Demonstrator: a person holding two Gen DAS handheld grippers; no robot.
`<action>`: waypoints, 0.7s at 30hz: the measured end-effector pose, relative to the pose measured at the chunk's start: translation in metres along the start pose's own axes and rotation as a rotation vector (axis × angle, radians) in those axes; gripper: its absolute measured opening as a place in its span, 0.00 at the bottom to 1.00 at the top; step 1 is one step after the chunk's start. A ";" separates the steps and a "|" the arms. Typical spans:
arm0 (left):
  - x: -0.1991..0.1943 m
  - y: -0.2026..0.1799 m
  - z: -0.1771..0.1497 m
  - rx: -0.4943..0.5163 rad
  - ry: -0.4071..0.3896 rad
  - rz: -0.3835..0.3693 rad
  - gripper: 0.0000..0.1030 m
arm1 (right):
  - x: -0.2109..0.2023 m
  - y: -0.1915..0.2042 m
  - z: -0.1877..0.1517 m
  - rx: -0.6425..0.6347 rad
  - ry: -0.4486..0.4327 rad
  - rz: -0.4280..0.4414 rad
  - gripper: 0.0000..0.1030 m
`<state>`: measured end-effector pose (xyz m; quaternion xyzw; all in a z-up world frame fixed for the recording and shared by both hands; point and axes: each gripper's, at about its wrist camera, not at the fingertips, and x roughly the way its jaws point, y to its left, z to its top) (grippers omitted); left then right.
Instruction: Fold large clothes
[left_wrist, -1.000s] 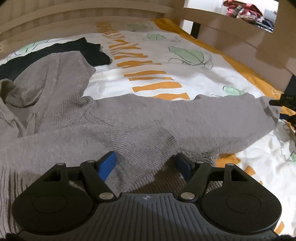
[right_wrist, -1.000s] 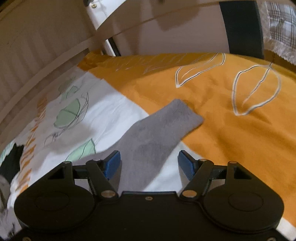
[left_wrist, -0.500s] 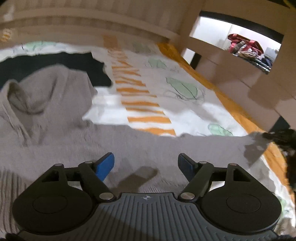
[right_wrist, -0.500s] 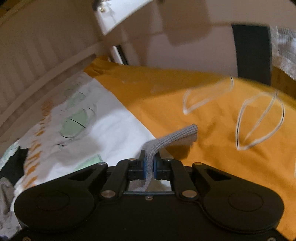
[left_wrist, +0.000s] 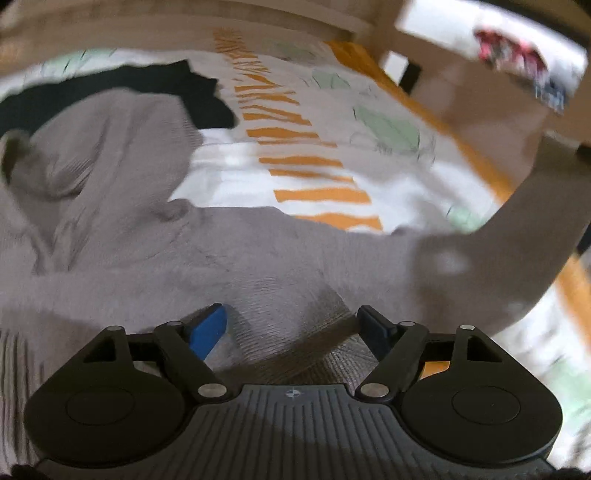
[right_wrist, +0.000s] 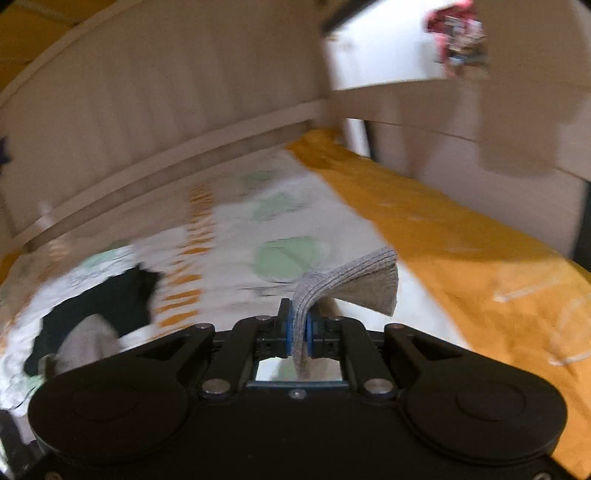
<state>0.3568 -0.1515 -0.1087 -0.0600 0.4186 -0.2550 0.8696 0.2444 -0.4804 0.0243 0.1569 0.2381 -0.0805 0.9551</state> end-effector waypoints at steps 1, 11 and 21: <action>-0.007 0.007 0.000 -0.020 -0.004 -0.014 0.74 | 0.000 0.018 0.002 -0.017 0.000 0.033 0.14; -0.092 0.109 -0.015 -0.202 -0.092 -0.046 0.75 | 0.010 0.192 -0.030 -0.141 0.063 0.386 0.14; -0.145 0.193 -0.052 -0.384 -0.144 0.012 0.75 | 0.061 0.312 -0.152 -0.302 0.247 0.476 0.15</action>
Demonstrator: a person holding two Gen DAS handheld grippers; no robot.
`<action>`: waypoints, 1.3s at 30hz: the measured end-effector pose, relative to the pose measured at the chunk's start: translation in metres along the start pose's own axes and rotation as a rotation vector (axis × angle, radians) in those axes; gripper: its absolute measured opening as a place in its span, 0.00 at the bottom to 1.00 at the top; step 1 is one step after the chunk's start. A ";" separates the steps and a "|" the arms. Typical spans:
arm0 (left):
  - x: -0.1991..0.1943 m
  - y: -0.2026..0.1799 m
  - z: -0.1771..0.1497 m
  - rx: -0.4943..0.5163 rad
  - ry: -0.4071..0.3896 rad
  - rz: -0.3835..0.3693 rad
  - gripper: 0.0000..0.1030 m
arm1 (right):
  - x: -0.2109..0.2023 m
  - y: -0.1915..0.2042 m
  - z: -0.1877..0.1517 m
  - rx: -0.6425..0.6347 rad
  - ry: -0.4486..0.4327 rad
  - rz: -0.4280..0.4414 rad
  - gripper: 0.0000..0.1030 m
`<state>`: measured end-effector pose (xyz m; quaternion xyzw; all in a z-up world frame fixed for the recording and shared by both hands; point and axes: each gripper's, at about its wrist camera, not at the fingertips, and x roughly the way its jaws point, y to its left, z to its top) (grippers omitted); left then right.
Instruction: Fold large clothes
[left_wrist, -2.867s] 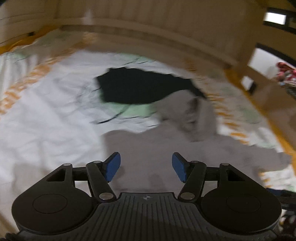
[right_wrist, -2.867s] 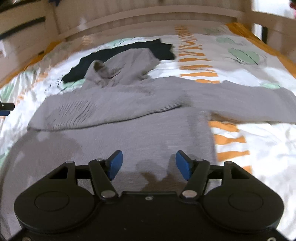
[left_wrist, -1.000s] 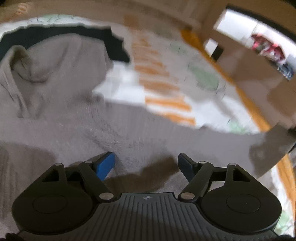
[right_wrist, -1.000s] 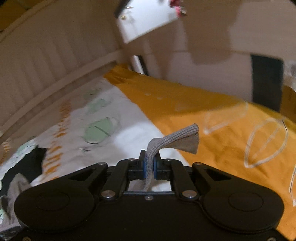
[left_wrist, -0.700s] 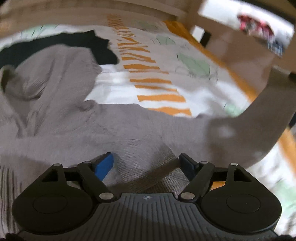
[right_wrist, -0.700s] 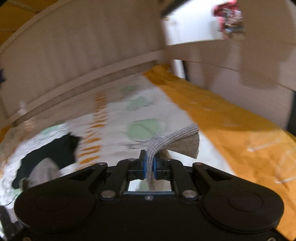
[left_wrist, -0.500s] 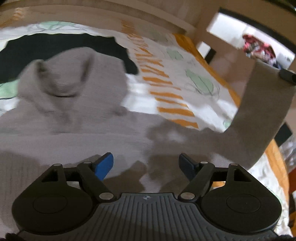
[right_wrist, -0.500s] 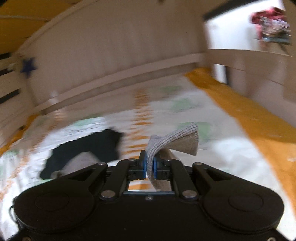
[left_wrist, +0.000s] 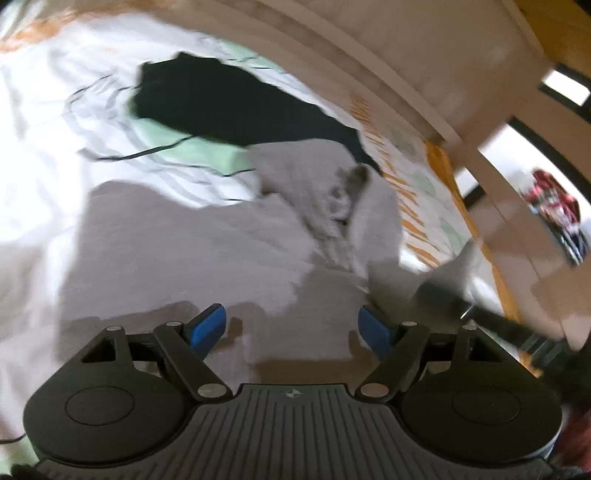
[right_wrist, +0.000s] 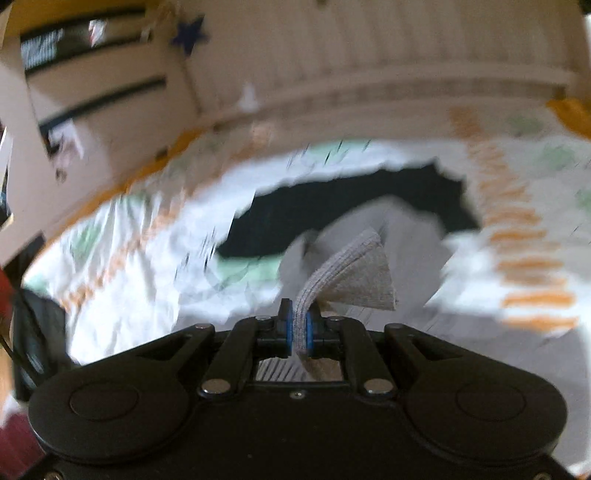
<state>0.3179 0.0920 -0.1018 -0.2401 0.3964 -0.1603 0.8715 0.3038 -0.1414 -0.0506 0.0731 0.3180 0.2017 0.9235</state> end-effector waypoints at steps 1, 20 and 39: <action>-0.004 0.007 0.001 -0.009 0.002 0.003 0.76 | 0.009 0.006 -0.010 -0.021 0.022 -0.009 0.16; 0.009 -0.027 -0.018 0.044 0.006 -0.154 0.76 | -0.045 -0.037 -0.110 -0.014 0.066 -0.153 0.63; -0.023 -0.081 0.004 0.277 -0.117 -0.122 0.06 | -0.070 -0.064 -0.108 0.101 -0.021 -0.120 0.65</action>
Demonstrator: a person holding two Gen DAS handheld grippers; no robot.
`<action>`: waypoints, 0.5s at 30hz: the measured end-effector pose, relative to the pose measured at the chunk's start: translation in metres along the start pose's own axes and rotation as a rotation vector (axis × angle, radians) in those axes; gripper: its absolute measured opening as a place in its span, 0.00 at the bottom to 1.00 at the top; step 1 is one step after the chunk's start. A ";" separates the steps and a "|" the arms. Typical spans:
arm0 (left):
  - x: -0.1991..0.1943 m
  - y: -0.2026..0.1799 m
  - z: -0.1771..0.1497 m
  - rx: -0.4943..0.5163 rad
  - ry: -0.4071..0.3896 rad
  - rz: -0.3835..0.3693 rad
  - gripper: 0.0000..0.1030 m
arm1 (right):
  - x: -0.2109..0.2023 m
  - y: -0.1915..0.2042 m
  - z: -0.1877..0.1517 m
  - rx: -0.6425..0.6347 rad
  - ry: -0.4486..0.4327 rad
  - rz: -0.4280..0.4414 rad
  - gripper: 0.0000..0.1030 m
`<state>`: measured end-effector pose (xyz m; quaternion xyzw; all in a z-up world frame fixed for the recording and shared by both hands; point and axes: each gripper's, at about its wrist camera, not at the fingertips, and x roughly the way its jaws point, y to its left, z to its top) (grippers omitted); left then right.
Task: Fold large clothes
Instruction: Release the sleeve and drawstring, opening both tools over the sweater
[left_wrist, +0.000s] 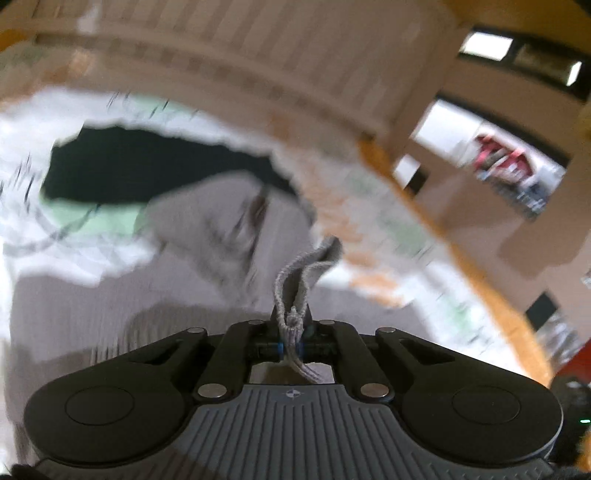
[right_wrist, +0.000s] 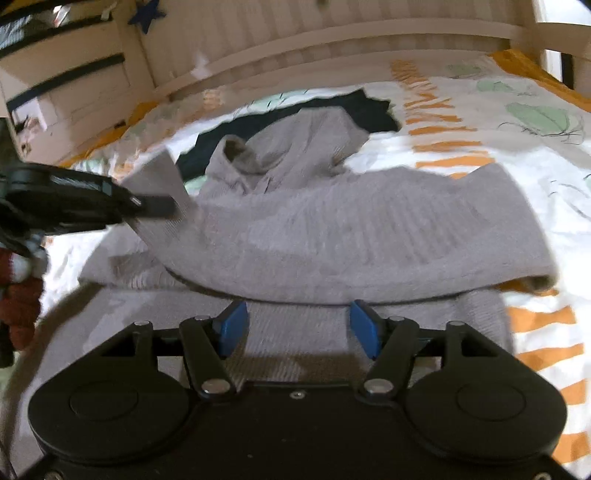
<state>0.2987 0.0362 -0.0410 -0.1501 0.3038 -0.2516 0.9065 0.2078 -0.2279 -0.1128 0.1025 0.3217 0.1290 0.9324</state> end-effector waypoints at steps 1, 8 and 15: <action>-0.006 -0.001 0.006 0.008 -0.015 -0.005 0.06 | -0.007 -0.003 0.005 0.012 -0.028 0.001 0.65; -0.005 0.040 0.002 -0.045 0.030 0.103 0.07 | -0.015 -0.034 0.043 0.112 -0.129 -0.038 0.68; 0.015 0.080 -0.033 -0.081 0.140 0.265 0.40 | 0.034 -0.074 0.042 0.164 0.013 -0.195 0.67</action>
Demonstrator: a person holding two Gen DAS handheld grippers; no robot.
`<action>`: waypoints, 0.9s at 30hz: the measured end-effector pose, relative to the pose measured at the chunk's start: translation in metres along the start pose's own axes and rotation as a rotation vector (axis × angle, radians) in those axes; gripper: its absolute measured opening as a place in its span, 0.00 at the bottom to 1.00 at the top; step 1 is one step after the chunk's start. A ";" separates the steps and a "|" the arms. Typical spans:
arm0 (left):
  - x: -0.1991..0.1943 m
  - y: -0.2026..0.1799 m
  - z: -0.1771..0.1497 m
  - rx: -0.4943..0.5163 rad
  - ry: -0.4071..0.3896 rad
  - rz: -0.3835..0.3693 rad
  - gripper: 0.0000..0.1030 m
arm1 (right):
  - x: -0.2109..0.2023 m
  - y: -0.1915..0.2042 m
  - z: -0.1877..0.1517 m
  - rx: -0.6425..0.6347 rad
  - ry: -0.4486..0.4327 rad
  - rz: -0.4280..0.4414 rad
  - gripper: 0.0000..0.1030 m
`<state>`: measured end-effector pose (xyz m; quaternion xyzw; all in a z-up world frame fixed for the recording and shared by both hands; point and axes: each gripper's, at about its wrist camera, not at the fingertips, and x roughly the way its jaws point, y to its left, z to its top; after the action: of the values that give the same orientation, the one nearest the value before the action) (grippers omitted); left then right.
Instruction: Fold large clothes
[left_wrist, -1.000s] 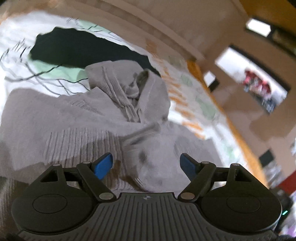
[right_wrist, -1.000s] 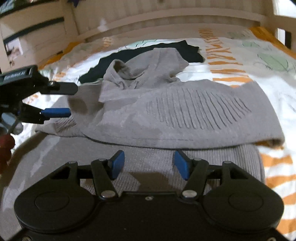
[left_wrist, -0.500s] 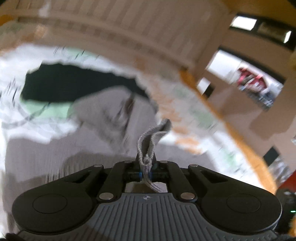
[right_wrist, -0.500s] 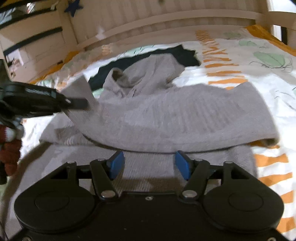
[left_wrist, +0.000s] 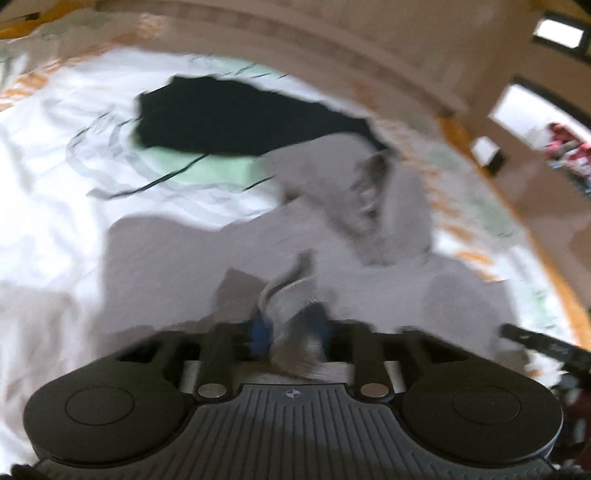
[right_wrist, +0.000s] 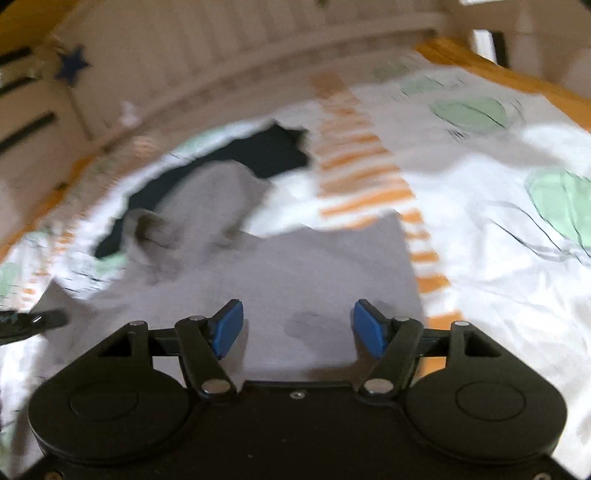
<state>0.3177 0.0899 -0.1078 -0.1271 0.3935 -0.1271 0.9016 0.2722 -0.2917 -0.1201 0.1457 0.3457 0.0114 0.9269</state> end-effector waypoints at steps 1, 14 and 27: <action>0.001 0.007 -0.005 -0.005 0.006 0.016 0.42 | 0.003 -0.002 -0.004 -0.012 0.011 -0.039 0.67; -0.047 -0.004 -0.035 0.190 0.079 0.083 0.64 | -0.019 0.012 -0.007 -0.116 0.030 -0.079 0.70; -0.084 0.002 -0.093 0.203 0.126 0.047 0.72 | -0.069 0.025 -0.066 -0.255 0.208 -0.034 0.75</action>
<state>0.1942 0.1074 -0.1128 -0.0178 0.4374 -0.1528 0.8860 0.1789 -0.2587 -0.1167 0.0192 0.4379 0.0547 0.8972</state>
